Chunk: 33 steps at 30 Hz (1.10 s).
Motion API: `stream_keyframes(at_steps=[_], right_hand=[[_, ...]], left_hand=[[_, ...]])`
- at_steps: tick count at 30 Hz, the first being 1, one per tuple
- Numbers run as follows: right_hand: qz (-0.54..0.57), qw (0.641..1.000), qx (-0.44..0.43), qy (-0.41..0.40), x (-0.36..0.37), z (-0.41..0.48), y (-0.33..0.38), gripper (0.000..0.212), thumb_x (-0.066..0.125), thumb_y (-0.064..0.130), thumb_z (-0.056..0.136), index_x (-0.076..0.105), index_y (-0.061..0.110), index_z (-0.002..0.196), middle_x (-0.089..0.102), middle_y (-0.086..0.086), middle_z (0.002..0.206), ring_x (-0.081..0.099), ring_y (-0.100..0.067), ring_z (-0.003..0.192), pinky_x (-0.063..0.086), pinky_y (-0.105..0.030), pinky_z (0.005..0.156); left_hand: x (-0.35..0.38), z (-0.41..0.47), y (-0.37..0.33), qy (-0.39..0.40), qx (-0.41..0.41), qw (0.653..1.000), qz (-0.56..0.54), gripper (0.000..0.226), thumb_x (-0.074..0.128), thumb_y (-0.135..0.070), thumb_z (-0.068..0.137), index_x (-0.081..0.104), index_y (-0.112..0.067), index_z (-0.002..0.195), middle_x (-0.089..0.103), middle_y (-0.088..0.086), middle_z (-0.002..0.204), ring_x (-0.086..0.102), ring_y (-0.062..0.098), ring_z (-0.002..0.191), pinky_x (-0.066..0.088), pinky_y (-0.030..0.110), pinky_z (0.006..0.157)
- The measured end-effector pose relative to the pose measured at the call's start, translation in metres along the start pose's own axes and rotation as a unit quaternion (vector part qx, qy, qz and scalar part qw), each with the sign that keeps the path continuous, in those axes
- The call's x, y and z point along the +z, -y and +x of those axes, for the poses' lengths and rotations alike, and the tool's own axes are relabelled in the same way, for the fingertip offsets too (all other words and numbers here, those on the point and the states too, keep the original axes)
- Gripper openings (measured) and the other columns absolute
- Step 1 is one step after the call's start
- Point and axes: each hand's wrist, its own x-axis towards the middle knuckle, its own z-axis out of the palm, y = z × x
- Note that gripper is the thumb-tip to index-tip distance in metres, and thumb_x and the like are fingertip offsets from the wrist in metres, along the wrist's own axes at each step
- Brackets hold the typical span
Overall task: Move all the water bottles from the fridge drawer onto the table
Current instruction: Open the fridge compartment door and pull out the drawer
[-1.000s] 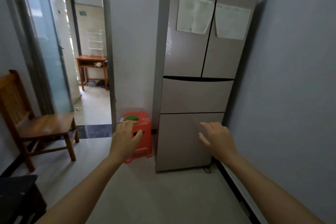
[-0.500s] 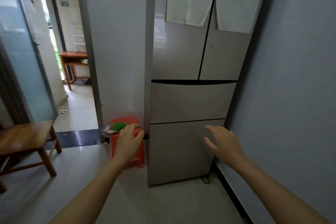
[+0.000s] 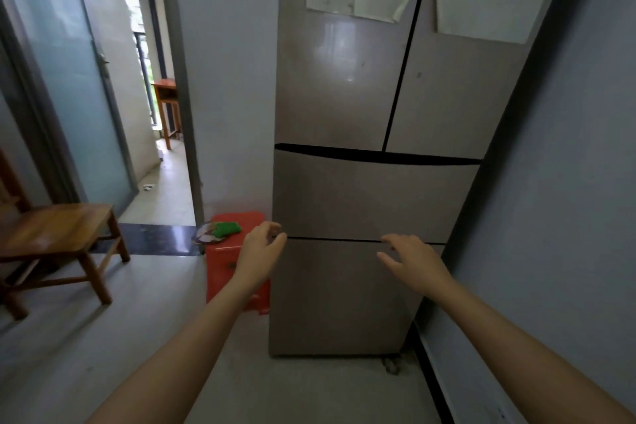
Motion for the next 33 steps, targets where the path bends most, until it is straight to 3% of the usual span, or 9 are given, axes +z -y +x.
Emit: stream_keyframes(at_steps=[5,12,17,20,22,25,28,33], right_hand=[[0.061,0.997,-0.024,0.044,0.021,0.049,-0.011,0.043,0.044,0.037,0.095,0.045,0.016,0.132,0.054,-0.005,0.13,0.047,-0.022,0.12,0.039,-0.039,0.099],[0.142,0.987,-0.012,0.08,0.064,0.107,-0.001,0.042,0.047,0.03,0.094,0.045,0.012,0.132,0.054,-0.011,0.127,0.051,-0.026,0.115,0.043,-0.038,0.094],[0.099,0.993,-0.022,0.06,0.078,0.172,0.011,0.043,0.044,0.028,0.095,0.042,0.012,0.134,0.047,-0.011,0.133,0.042,-0.025,0.122,0.038,-0.036,0.097],[0.068,0.997,-0.015,0.02,0.081,0.213,0.02,0.043,0.044,0.026,0.094,0.042,0.011,0.134,0.043,-0.01,0.135,0.037,-0.025,0.125,0.036,-0.037,0.099],[0.043,0.999,-0.022,-0.013,0.081,0.241,0.027,0.044,0.045,0.024,0.093,0.042,0.008,0.135,0.042,-0.011,0.137,0.036,-0.026,0.127,0.035,-0.037,0.101],[0.009,0.998,-0.032,-0.061,0.082,0.28,0.04,0.048,0.047,0.021,0.092,0.039,0.005,0.137,0.037,-0.015,0.142,0.032,-0.028,0.133,0.029,-0.038,0.105],[-0.002,0.997,-0.027,-0.066,0.087,0.308,0.05,0.054,0.046,0.019,0.093,0.029,0.004,0.142,0.029,-0.015,0.149,0.022,-0.026,0.14,0.022,-0.037,0.111],[-0.036,0.999,-0.008,-0.039,0.1,0.334,0.056,0.059,0.044,0.022,0.094,0.018,0.007,0.146,0.023,-0.013,0.152,0.016,-0.025,0.142,0.016,-0.036,0.113]], left_hand=[[0.016,0.004,0.011,-0.033,-0.078,0.996,-0.012,0.008,0.046,-0.018,0.095,0.052,-0.015,0.098,0.059,0.008,0.1,0.058,0.023,0.089,0.049,0.037,0.08],[0.011,0.029,0.05,-0.08,-0.143,0.986,0.001,0.021,0.048,-0.012,0.092,0.057,-0.004,0.109,0.062,0.008,0.101,0.052,0.016,0.083,0.037,0.015,0.057],[0.01,0.086,0.078,-0.075,-0.162,0.984,-0.011,0.025,0.046,-0.017,0.094,0.055,-0.006,0.114,0.06,0.01,0.11,0.056,0.017,0.087,0.04,0.02,0.067],[0.01,0.131,0.087,-0.055,-0.149,0.987,-0.017,0.026,0.045,-0.013,0.095,0.052,-0.002,0.117,0.054,0.007,0.104,0.052,0.007,0.069,0.039,0.006,0.047],[0.008,0.163,0.093,-0.042,-0.143,0.989,-0.026,0.028,0.045,-0.014,0.095,0.05,-0.003,0.12,0.053,0.008,0.108,0.053,0.014,0.08,0.04,0.007,0.042],[0.004,0.21,0.1,-0.022,-0.123,0.992,-0.026,0.028,0.045,-0.016,0.095,0.05,-0.004,0.12,0.056,0.013,0.116,0.053,0.019,0.086,0.046,0.019,0.057],[0.001,0.249,0.103,-0.015,-0.098,0.995,-0.009,0.028,0.048,-0.011,0.093,0.052,-0.002,0.119,0.056,0.014,0.117,0.048,0.016,0.093,0.041,0.026,0.078],[0.017,0.294,0.112,0.045,-0.074,0.996,-0.012,0.034,0.052,-0.014,0.091,0.05,-0.003,0.123,0.055,0.015,0.125,0.054,0.024,0.107,0.041,0.028,0.088]])
